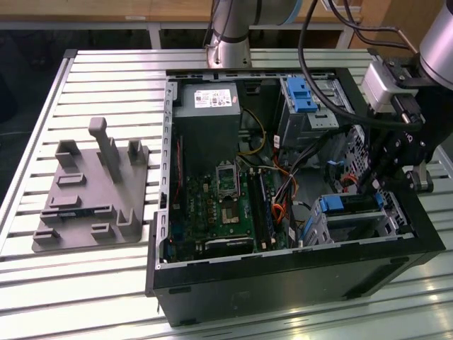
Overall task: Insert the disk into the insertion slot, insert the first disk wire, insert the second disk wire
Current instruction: 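Insert the first disk wire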
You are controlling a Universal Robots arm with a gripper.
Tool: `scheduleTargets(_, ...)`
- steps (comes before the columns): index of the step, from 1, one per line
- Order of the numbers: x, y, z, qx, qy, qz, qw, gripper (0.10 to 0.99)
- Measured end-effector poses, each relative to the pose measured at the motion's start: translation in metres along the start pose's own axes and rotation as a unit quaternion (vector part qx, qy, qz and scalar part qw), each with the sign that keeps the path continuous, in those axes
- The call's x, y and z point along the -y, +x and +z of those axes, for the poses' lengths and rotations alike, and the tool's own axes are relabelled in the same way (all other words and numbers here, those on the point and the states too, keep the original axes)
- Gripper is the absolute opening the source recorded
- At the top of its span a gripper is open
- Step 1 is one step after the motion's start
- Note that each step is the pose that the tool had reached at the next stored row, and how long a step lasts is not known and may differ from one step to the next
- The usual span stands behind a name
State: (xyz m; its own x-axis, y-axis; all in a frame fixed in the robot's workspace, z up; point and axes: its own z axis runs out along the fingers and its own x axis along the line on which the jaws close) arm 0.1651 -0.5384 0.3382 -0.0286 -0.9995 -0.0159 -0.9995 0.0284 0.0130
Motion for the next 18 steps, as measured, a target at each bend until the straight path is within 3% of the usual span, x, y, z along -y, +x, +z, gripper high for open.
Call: scheduleTargets(18,0.0002,0.0044,0.0034,0.0,0.0,0.002,1.0,0.165)
